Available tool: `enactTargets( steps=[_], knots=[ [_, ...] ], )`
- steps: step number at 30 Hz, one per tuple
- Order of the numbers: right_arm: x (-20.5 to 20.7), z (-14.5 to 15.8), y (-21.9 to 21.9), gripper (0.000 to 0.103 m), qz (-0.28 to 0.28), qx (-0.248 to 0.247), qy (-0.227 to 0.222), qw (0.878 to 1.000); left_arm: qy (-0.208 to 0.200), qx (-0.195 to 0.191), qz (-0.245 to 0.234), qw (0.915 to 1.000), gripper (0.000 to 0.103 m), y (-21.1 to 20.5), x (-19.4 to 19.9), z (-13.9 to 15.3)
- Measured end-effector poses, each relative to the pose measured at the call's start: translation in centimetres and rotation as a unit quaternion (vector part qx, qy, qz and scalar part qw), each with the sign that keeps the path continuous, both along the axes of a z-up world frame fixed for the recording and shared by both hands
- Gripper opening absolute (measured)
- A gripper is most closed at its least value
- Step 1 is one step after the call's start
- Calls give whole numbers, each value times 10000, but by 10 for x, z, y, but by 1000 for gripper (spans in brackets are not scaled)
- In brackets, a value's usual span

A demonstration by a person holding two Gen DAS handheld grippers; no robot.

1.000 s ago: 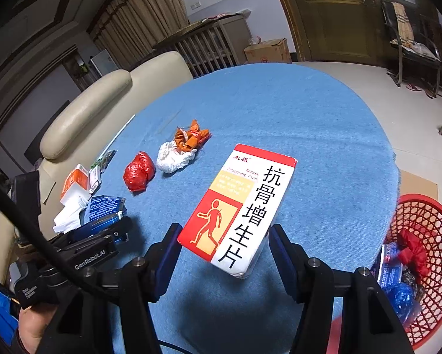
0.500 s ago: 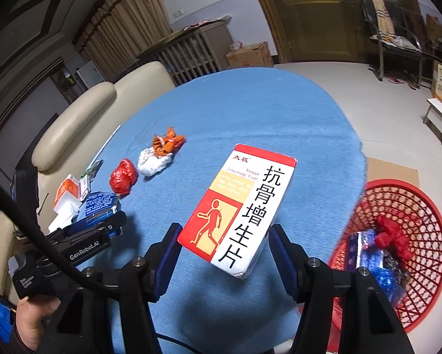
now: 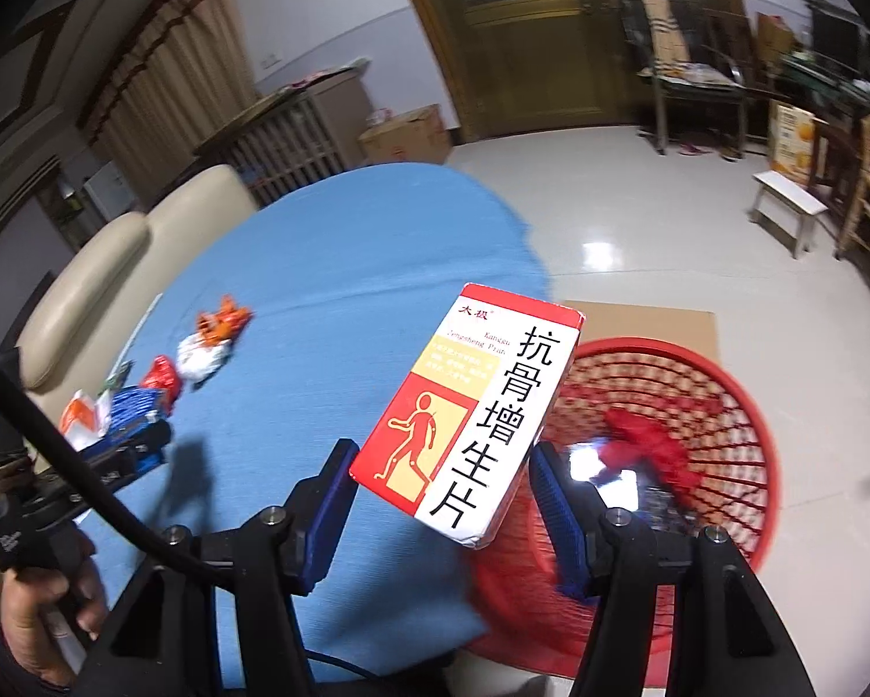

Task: Collect trash
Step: 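Lift the medicine box with the right gripper toward the red basket while the left holds the carton, then open the right gripper over the red basket while the left drops the blue carton in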

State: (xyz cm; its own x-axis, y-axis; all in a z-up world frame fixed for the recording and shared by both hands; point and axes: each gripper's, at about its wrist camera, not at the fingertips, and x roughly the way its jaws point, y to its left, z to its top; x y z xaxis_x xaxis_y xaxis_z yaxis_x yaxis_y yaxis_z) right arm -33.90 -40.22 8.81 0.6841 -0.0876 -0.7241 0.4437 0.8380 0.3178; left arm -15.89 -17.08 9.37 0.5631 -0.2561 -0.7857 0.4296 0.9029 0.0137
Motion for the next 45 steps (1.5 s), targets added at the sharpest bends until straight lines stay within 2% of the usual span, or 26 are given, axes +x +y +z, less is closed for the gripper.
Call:
enactTargets(
  steps=[11, 24, 26, 28, 36, 45],
  knots=[
    [-36, -1, -54, 63, -642, -154, 144, 9977, -114, -41, -430, 9990, 73, -35, -12, 14],
    [-46, -29, -82, 66, -728, 219, 466, 9960, -282, -86, -1141, 9930, 73, -92, -44, 30],
    [-42, -38, -87, 73, -740, 365, 654, 9944, -282, -88, -1238, 9919, 73, -101, -48, 32],
    [-44, -45, -94, 75, -831, 517, 776, 9922, -296, -86, -1328, 9907, 73, -108, -50, 32],
    [-73, -30, -111, 75, -1314, 551, 283, 9894, -216, -91, -1782, 9837, 73, -141, -62, 31],
    [-91, -15, -126, 75, -1601, 620, -66, 9851, -9, -104, -2496, 9683, 73, -188, -93, 21]
  ],
)
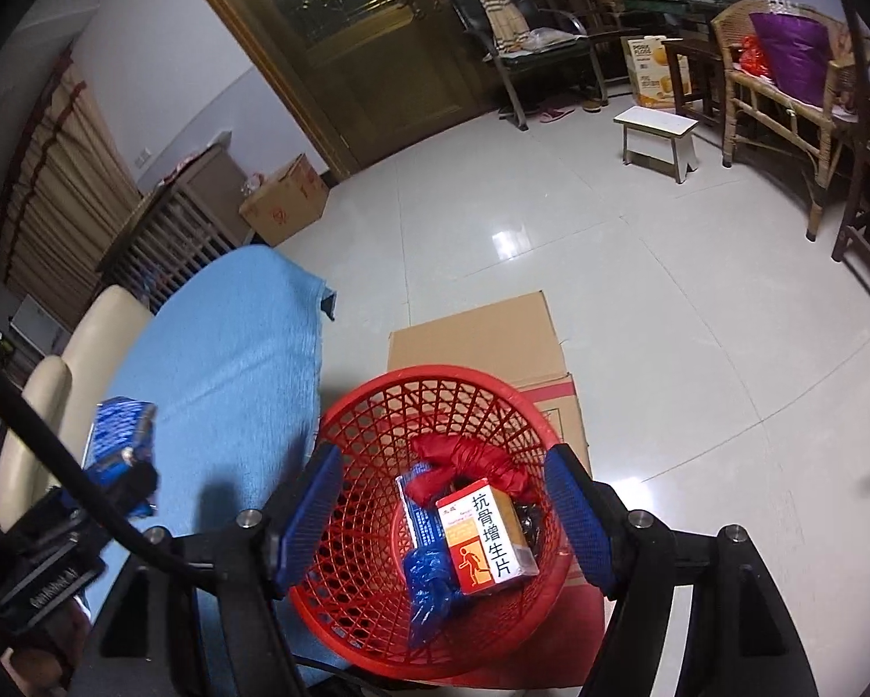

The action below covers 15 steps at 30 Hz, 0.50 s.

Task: Collect trash
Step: 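Open the right gripper over the red basket while the left drops the blue carton in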

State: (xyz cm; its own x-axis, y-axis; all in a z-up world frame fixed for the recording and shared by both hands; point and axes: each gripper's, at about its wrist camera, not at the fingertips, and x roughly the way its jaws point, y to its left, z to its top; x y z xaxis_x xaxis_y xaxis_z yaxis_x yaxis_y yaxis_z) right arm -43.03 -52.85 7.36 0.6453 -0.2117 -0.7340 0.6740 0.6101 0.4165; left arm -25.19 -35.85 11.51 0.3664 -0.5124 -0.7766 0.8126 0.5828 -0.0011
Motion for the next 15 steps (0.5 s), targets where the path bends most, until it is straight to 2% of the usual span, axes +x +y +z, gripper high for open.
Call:
enactTargets(
  steps=[5, 6, 7, 10, 15],
  knots=[
    [-10, 2, -6, 75, -100, 6, -114, 9999, 216, 15, -308, 9993, 77, -19, -8, -8],
    [-12, 3, -7, 75, -128, 13, -138, 9998, 323, 52, -417, 9986, 81, -24, -9, -13],
    [-14, 4, -8, 75, -145, 24, -159, 9998, 515, 208, -610, 9966, 83, -33, -8, -23],
    [-17, 5, -9, 75, -184, 38, -203, 9996, 579, 626, -582, 9947, 83, -43, -3, -41],
    [-23, 11, -7, 75, -194, -34, -268, 9994, 690, 333, -518, 9957, 83, -20, 5, -33]
  ],
)
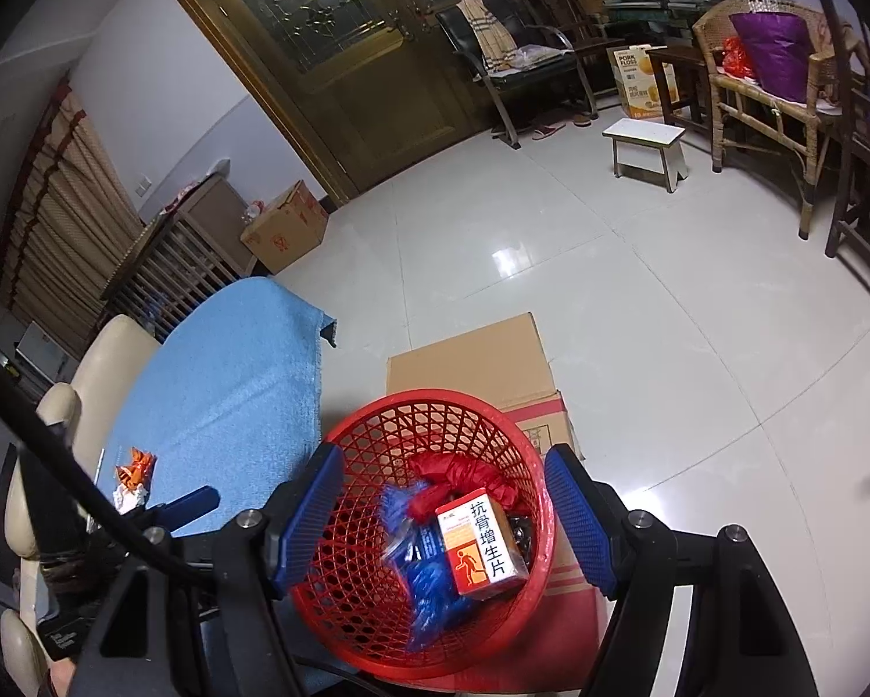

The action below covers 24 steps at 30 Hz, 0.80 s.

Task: Collect trash
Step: 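Open the right gripper over the red basket while the left drops the blue carton in, then grasp the orange net bag with the right gripper while the left moves to the red bag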

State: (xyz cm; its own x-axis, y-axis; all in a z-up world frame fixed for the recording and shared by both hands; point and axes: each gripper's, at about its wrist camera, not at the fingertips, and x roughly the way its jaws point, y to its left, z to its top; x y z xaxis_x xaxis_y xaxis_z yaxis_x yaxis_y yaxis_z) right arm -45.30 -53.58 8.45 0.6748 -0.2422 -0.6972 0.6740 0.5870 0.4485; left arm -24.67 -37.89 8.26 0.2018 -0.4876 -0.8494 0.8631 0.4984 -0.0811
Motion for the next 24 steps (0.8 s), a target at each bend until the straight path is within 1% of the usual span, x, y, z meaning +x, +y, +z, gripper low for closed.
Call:
enactTargets(
  steps=[3, 5, 8, 12, 14, 17, 20, 24],
  knots=[
    [5, 1, 3, 75, 17, 37, -28, 10000, -80, -140, 274, 9995, 83, 27, 13, 11],
    [11, 2, 7, 75, 83, 59, -55, 9999, -44, -240, 523, 9983, 83, 50, 23, 15],
    [31, 6, 23, 75, 392, 38, -68, 9992, -9, -340, 935, 9950, 83, 84, 37, 17],
    [66, 10, 52, 75, 917, 3, -23, 9958, -48, -359, 1510, 9879, 83, 131, 53, 12],
    [82, 11, 67, 75, 1159, -29, 20, 9933, -51, -372, 1767, 9835, 83, 154, 61, 9],
    [112, 13, 100, 75, 1646, -92, 103, 9863, -115, -331, 2145, 9761, 83, 188, 73, 2],
    [137, 12, 128, 75, 1999, -133, 202, 9795, -164, -302, 2534, 9667, 83, 220, 85, -3],
    [174, 11, 170, 75, 2540, -222, 370, 9662, -104, -346, 3005, 9531, 83, 263, 102, -11]
  ],
)
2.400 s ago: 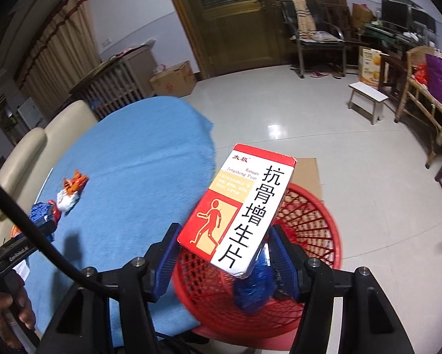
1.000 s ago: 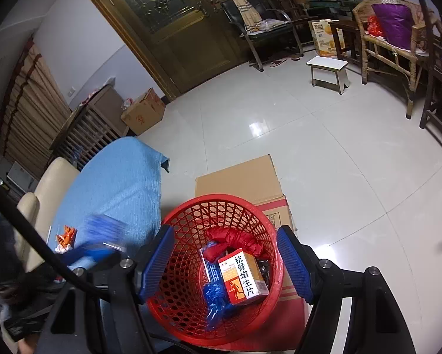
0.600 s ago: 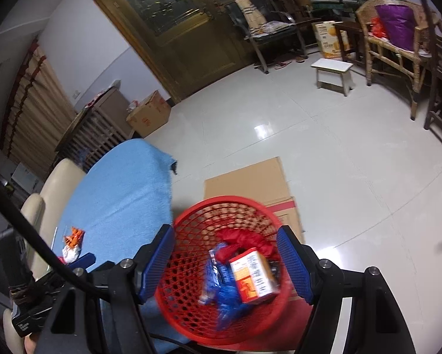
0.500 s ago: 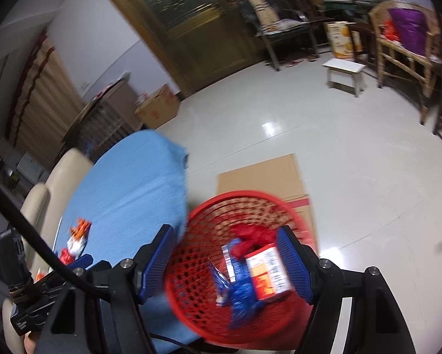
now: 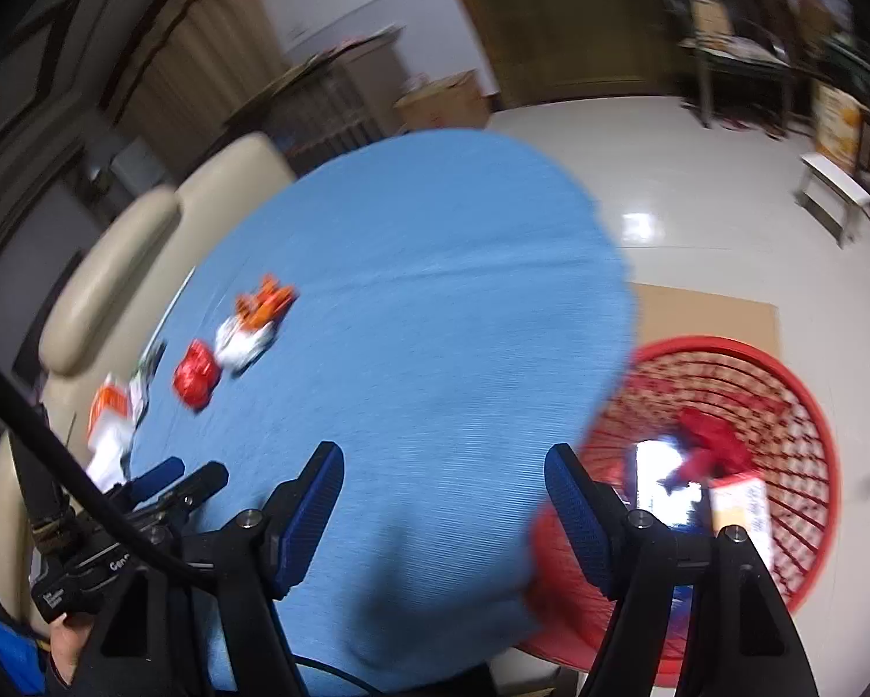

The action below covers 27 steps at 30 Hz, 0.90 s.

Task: Collect trash
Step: 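Grasp the orange net bag with the right gripper while the left moves to the red bag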

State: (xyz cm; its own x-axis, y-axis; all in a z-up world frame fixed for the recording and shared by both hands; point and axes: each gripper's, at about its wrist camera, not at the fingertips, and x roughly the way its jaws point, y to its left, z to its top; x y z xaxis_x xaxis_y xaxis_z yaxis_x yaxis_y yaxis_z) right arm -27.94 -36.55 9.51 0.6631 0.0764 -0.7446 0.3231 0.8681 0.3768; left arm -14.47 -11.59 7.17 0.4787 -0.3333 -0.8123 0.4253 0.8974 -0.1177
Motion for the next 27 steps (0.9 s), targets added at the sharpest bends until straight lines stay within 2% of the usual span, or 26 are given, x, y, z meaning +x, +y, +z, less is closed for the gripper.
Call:
enactTargets(
  steps=[5, 10, 17, 20, 22, 23, 26, 27],
  knots=[
    [45, -3, 42, 75, 555, -4, 59, 9984, 62, -102, 457, 9989, 83, 45, 17, -8],
    [102, -2, 71, 75, 880, 276, 35, 9957, 98, -221, 771, 9967, 83, 71, 30, -12],
    [209, -15, 87, 75, 1032, 1191, 172, 9874, 115, -257, 926, 9953, 83, 85, 40, -14],
    [244, -25, 86, 75, 929, 1305, 314, 9866, 77, -262, 966, 9949, 83, 88, 49, -11],
    [270, -34, 89, 70, 940, 1401, 483, 9845, 44, -248, 972, 9949, 83, 87, 54, -8],
    [279, -39, 90, 65, 925, 1430, 544, 9839, 23, -236, 965, 9951, 83, 86, 59, -7],
    [302, -53, 93, 62, 858, 1371, 843, 9832, -26, -208, 941, 9953, 83, 82, 70, -4],
    [306, -57, 92, 57, 830, 1396, 904, 9826, -55, -208, 927, 9955, 83, 81, 74, -2]
  ],
)
